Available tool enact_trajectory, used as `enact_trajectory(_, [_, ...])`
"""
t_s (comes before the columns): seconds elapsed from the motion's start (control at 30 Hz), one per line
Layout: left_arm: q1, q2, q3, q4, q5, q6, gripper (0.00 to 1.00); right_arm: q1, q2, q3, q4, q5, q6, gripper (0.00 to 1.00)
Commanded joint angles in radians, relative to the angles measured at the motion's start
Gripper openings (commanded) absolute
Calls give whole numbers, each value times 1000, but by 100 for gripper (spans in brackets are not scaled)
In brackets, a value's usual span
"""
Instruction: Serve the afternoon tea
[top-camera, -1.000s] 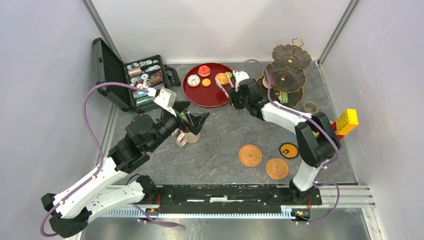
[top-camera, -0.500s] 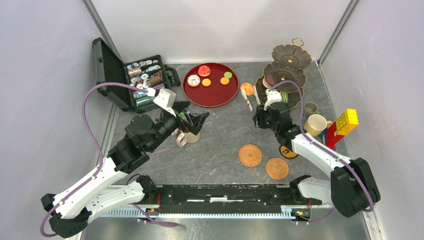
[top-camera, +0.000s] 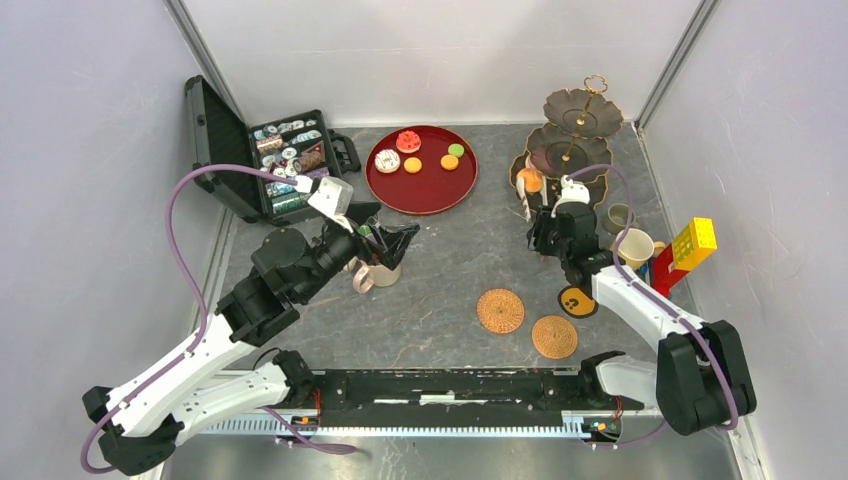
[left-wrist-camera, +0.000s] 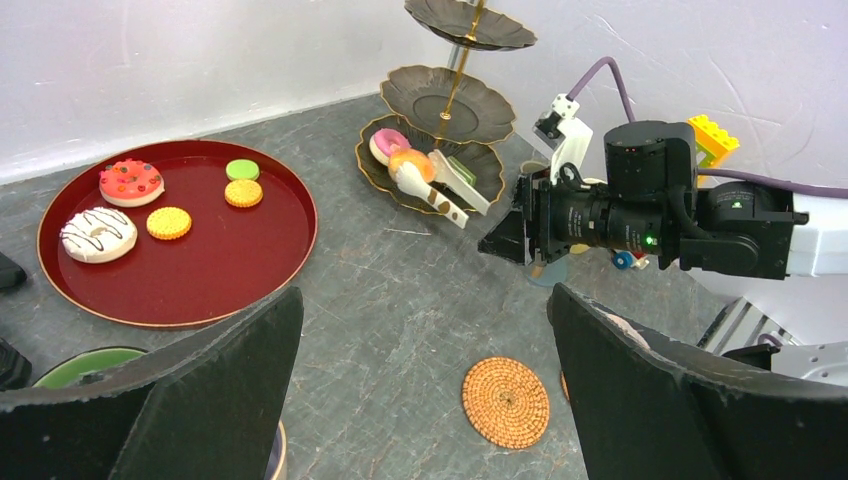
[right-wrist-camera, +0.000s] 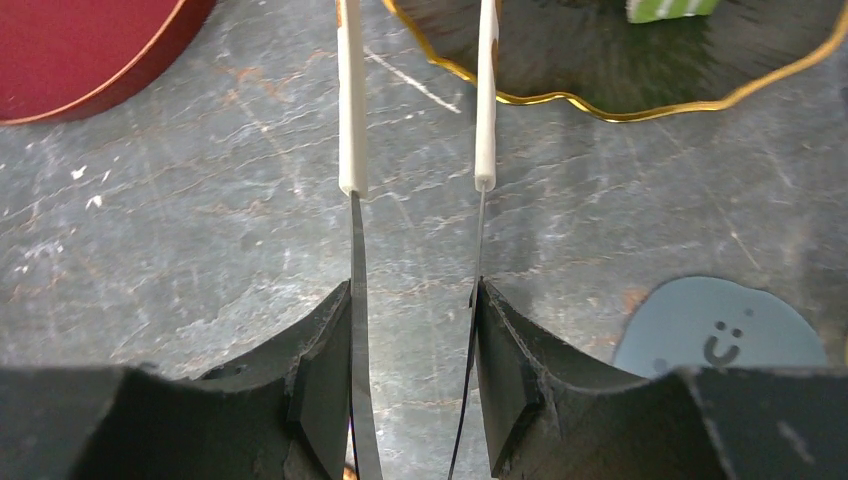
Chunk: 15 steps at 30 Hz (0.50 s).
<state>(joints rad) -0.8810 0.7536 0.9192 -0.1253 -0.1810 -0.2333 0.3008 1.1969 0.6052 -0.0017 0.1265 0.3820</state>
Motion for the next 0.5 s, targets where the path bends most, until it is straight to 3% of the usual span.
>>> enact_trajectory(0.0, [2,3,30,30,-3,34,100,-21,7,0,30,96,31,0])
enact_trajectory(0.13, [2,6,30,29,-2,34,100,-38,51,17,28,77,32,4])
enact_trajectory(0.47, [2,7,31,30,-5,35,100,-43,56,6,34,68,23,34])
